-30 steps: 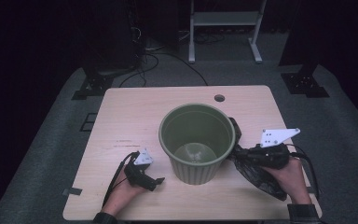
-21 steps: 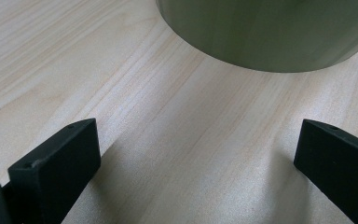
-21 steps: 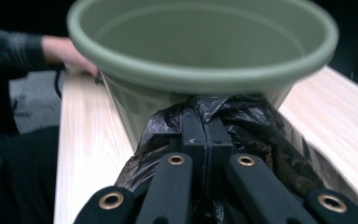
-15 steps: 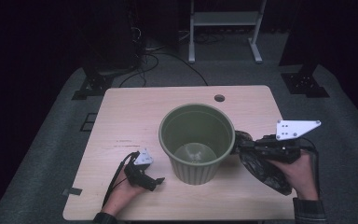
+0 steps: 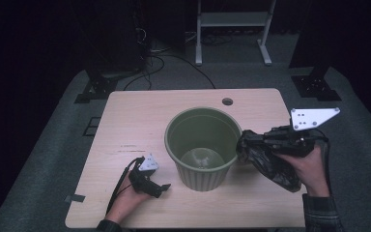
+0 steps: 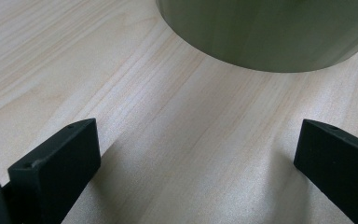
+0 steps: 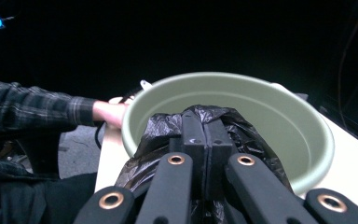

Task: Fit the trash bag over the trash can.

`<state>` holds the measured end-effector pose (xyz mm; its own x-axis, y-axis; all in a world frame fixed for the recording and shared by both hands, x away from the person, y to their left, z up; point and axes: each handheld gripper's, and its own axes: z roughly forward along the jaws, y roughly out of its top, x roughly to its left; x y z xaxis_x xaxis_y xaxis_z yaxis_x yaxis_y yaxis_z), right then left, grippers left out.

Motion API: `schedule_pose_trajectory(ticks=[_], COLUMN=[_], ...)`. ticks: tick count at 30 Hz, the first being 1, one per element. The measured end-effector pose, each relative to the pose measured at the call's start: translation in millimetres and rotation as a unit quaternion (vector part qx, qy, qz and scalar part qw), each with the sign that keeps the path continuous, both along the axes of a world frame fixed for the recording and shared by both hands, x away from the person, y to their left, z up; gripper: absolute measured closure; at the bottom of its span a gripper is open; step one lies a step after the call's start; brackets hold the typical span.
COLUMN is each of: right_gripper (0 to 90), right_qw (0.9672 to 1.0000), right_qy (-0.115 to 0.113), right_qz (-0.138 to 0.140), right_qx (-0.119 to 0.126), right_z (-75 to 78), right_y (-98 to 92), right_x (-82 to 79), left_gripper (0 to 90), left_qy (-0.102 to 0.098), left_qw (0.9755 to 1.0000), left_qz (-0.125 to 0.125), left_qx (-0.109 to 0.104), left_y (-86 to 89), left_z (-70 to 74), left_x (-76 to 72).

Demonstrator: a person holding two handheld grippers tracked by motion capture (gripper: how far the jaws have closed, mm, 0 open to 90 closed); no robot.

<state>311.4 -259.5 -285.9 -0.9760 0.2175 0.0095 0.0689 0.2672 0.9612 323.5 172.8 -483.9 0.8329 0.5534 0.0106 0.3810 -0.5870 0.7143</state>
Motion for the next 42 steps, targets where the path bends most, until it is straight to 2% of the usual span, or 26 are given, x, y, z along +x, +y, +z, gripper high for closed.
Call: schedule_pose_trajectory(ticks=[1,11,12,14,15,19,23,26,27,31,32,33,36,37,39,41,42], right_gripper=[89.8,89.8,89.8,89.7,89.8,89.8,89.8,89.8,89.8,89.7,89.7,89.7,89.7,89.7,89.7,89.7,89.7], right_qw=[0.9999,0.9989,0.9986,0.9984,0.9980,0.9974,0.9968,0.9959,0.9959,0.9949,0.9949,0.9946,0.9947,0.9940,0.9941,0.9935,0.9935], right_qy=[-0.001,-0.002,-0.004,-0.004,-0.006,-0.006,-0.005,-0.007,-0.007,-0.010,-0.010,-0.009,-0.009,-0.010,-0.010,-0.007,-0.007], right_qz=[0.010,0.046,0.051,0.054,0.062,0.072,0.080,0.089,0.089,0.100,0.100,0.103,0.102,0.108,0.107,0.113,0.113], right_qx=[0.001,-0.010,-0.012,-0.012,-0.009,-0.005,-0.004,-0.010,-0.010,-0.011,-0.011,-0.011,-0.013,-0.014,-0.011,-0.010,-0.010], right_z=[6.1,31.9,39.8,42.6,50.5,61.3,67.8,74.6,74.6,83.5,83.5,86.6,88.3,89.8,90.0,90.7,90.7], right_y=[7.1,41.7,50.4,53.3,62.1,76.5,89.3,108.0,108.0,132.6,132.6,144.6,154.0,165.7,169.3,184.4,184.4], right_x=[2.3,18.8,23.0,24.2,27.7,34.3,38.6,42.5,42.5,47.2,47.2,48.7,49.3,51.0,51.5,54.5,54.5], left_gripper=[0.0,0.0,0.0,0.0,0.0,0.0,0.0,0.0,0.0,0.0,0.0,0.0,0.0,0.0,0.0,0.0,0.0], left_qy=[0.000,0.000,0.000,0.000,0.000,0.000,0.000,0.000,0.000,0.000,0.000,0.000,0.000,0.000,0.000,0.000,0.000], left_qw=[1.0000,1.0000,1.0000,1.0000,1.0000,1.0000,1.0000,1.0000,1.0000,1.0000,1.0000,1.0000,1.0000,1.0000,1.0000,1.0000,1.0000], left_qz=[0.000,0.000,0.000,0.000,0.000,0.000,0.000,0.000,0.000,0.000,0.000,0.000,0.001,0.000,0.000,0.000,0.000], left_qx=[0.000,0.000,0.000,0.000,0.001,0.000,0.000,0.000,0.000,0.001,0.001,0.000,-0.001,0.000,0.000,0.000,0.000], left_y=[0.0,0.0,0.0,0.1,0.1,0.0,0.1,0.0,0.0,0.1,0.1,-0.1,-0.1,-0.1,-0.1,-0.1,-0.1], left_z=[0.0,0.0,0.0,0.0,0.0,0.0,0.1,0.0,0.0,0.1,0.1,0.0,-0.1,0.0,-0.1,0.0,0.0], left_x=[0.0,0.0,0.0,0.0,0.0,0.0,0.0,0.0,0.0,0.1,0.1,0.0,-0.2,0.0,0.0,0.0,0.0])
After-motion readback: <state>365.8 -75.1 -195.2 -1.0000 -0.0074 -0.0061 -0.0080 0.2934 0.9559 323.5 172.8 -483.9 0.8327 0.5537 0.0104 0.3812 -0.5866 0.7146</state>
